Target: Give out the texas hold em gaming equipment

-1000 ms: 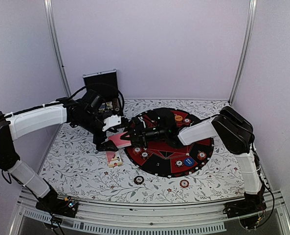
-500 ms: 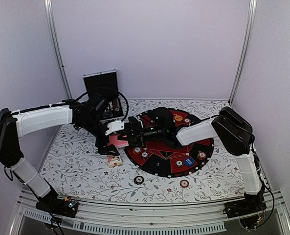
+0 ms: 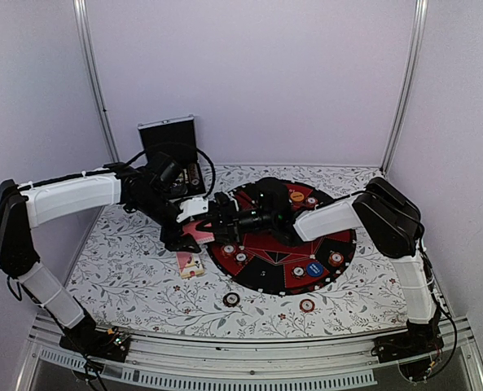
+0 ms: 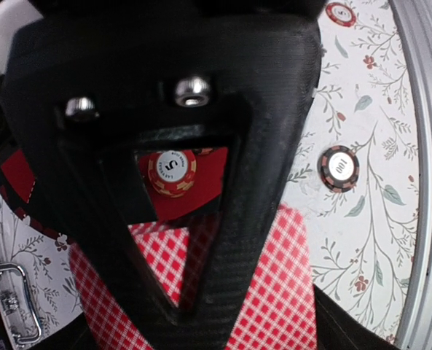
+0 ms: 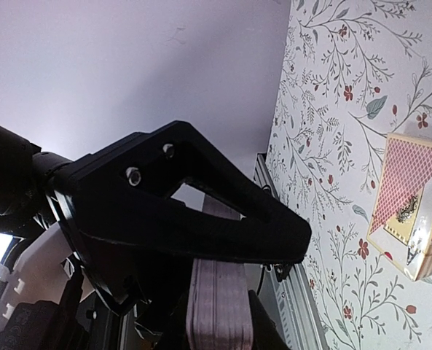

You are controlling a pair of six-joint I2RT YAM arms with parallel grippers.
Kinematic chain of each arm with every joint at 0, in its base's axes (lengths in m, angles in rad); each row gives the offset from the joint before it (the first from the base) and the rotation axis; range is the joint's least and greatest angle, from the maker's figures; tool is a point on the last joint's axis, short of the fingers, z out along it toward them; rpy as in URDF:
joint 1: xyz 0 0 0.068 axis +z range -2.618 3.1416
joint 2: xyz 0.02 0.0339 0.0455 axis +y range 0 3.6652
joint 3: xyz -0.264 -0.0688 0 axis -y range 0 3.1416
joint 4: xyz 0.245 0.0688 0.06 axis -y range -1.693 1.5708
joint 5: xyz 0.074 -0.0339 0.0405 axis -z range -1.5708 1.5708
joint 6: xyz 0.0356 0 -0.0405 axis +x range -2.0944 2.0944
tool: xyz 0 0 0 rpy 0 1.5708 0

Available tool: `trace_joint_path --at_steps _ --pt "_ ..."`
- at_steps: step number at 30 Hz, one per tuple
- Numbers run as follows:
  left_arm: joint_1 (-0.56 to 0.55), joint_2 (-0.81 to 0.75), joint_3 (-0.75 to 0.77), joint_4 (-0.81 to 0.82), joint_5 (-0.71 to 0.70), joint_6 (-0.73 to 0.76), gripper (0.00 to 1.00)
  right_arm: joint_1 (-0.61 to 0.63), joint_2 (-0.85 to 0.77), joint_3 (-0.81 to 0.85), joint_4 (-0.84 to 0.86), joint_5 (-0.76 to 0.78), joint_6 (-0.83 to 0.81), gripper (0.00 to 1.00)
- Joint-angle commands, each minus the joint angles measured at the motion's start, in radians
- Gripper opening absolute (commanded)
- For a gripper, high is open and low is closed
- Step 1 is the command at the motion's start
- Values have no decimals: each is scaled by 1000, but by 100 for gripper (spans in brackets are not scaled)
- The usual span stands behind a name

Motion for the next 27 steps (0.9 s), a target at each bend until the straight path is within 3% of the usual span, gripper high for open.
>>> trace_joint_path --at_steps 1,9,18,27 --pt "-19 -14 20 22 -3 10 75 11 2 19 12 -23 -20 10" --pt "-33 -12 23 -1 -28 27 53 10 1 18 -29 -7 -45 29" --pt "-41 11 44 -24 -43 28 51 16 13 31 -22 -10 -38 46" --pt "-41 40 69 -40 -65 31 48 28 41 33 37 -22 9 48"
